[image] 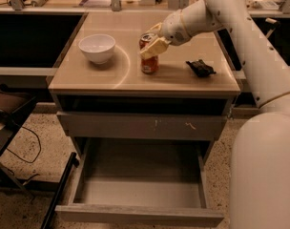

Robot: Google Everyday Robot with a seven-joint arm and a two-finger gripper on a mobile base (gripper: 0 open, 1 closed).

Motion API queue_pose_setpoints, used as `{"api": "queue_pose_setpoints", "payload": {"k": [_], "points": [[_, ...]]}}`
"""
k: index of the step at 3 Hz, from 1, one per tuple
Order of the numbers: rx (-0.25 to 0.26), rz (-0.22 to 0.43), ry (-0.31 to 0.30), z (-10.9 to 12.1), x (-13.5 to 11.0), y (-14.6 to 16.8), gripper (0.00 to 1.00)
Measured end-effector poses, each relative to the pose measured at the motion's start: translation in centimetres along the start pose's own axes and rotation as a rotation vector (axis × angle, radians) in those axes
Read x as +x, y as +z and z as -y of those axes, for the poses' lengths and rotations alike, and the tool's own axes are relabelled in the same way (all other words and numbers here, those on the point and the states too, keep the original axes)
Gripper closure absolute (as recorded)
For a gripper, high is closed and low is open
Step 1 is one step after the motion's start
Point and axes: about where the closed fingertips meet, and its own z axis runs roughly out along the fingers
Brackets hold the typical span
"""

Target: Pick coke can from middle drawer and place on counter

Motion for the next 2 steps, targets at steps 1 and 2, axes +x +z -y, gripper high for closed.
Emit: {"api": "queue_pose_setpoints", "payload": {"k": [1,2], "points": [[0.000,0.000,0.000,0.00,0.00,0.01,0.35],[0.000,0.000,0.000,0.00,0.00,0.01,0.11]]}}
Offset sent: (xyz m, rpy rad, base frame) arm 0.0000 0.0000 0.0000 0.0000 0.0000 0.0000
